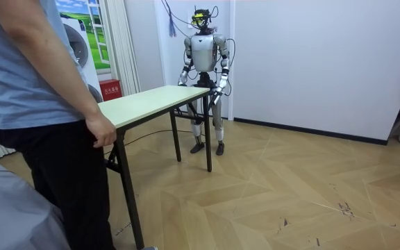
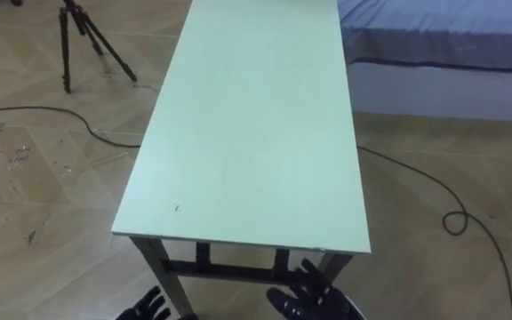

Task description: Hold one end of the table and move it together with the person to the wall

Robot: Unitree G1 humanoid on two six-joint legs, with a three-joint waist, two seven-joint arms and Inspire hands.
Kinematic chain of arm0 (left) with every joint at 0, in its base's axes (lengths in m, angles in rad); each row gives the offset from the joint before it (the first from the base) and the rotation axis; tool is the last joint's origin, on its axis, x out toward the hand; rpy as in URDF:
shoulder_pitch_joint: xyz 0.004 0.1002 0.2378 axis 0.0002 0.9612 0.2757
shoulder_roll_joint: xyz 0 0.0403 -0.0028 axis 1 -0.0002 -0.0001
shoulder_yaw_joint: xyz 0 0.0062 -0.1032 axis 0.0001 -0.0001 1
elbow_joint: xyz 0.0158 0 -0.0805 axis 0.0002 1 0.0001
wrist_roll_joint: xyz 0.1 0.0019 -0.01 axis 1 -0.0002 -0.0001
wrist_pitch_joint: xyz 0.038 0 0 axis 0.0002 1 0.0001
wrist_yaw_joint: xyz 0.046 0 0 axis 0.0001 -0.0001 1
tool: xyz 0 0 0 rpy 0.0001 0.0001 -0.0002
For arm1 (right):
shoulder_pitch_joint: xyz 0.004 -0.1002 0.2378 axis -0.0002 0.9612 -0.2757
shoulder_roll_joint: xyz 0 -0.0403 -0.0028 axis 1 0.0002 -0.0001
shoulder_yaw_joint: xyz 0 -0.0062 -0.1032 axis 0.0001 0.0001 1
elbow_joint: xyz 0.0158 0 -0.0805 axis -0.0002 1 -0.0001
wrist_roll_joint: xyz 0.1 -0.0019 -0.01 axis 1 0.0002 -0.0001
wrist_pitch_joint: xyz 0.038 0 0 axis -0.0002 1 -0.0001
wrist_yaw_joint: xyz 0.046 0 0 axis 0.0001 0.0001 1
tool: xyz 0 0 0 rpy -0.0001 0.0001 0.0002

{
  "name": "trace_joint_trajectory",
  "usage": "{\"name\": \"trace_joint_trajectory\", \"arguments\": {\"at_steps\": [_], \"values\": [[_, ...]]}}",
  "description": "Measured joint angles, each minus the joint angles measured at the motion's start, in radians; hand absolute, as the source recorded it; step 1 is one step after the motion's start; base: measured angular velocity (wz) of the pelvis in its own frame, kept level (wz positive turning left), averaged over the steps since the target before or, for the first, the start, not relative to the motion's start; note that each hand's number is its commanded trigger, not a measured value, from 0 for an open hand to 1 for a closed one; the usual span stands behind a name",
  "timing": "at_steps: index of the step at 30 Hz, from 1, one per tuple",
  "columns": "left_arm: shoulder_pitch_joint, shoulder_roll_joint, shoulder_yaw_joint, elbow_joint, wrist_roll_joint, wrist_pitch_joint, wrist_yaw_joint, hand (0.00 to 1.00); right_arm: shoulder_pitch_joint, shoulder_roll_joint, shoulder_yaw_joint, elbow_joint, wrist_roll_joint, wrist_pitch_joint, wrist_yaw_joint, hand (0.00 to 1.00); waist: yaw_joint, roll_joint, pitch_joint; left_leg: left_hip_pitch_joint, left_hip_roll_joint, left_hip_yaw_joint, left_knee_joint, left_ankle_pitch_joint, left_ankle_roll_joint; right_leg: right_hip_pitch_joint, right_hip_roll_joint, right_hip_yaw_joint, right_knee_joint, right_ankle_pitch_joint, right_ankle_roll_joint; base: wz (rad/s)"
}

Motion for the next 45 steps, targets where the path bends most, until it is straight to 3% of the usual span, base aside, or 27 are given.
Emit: {"name": "trace_joint_trajectory", "arguments": {"at_steps": [8,10,18,25,35,41,43,45], "values": [[0.031,0.011,-0.025,-0.2,-0.118,0.031,-0.012,0.0,0.033,-0.003,0.051,-0.136,0.129,0.023,0.005,0.0,0.001,-0.002,0.0011,0.008,0.0,0.001,0.0,0.0,0.0,0.006,0.0,0.003,0.001,0.0,0.0,-0.01],[0.044,0.013,-0.033,-0.267,-0.206,0.036,-0.026,0.0,0.039,-0.005,0.068,-0.177,0.192,0.03,0.009,0.0,0.003,0.0,0.0018,0.013,0.0,-0.001,0.0,0.0,0.0,0.006,0.0,0.016,0.006,0.0,0.0,-0.1],[0.048,0.035,-0.083,-0.346,-0.409,0.039,-0.038,0.0,0.042,-0.019,0.108,-0.19,0.298,0.043,0.018,0.0,0.002,0.002,0.0024,0.014,-0.001,-0.002,0.0,0.0,0.0,-0.003,0.0,0.023,0.027,-0.007,-0.001,-0.02],[0.052,0.042,-0.092,-0.409,-0.444,0.05,-0.034,0.0,0.033,-0.019,0.118,-0.19,0.298,0.043,0.019,0.0,0.003,0.002,0.0024,0.012,-0.001,-0.003,0.0,0.0,0.0,-0.015,0.0,0.025,0.038,-0.008,-0.002,0.0],[0.052,0.044,-0.091,-0.415,-0.462,0.05,-0.034,0.0,0.025,-0.02,0.128,-0.19,0.311,0.043,0.018,0.0,0.001,0.003,0.0042,0.011,0.0,-0.003,0.0,0.0,0.0,-0.024,-0.001,0.028,0.051,-0.009,-0.004,-0.01],[0.042,0.044,-0.091,-0.414,-0.565,0.075,-0.028,0.0,0.018,-0.02,0.152,-0.19,0.473,0.076,0.0,0.0,0.003,-0.001,0.0143,0.02,0.0,-0.004,0.0,0.0,0.0,-0.015,-0.001,0.029,0.052,-0.009,-0.004,0.01],[0.034,0.044,-0.091,-0.414,-0.639,0.087,-0.022,0.0,0.013,-0.02,0.157,-0.19,0.526,0.086,-0.006,0.0,0.005,-0.002,0.0265,0.028,-0.001,-0.005,-0.001,0.0,0.0,-0.007,-0.001,0.03,0.051,-0.009,-0.004,0.0],[0.032,0.04,-0.09,-0.414,-0.692,0.087,-0.015,0.0,0.012,-0.018,0.158,-0.192,0.545,0.087,-0.012,0.0,0.006,-0.001,0.0275,0.026,-0.001,-0.005,-0.001,0.0,0.0,-0.009,-0.001,0.031,0.051,-0.009,-0.004,0.0]]}}
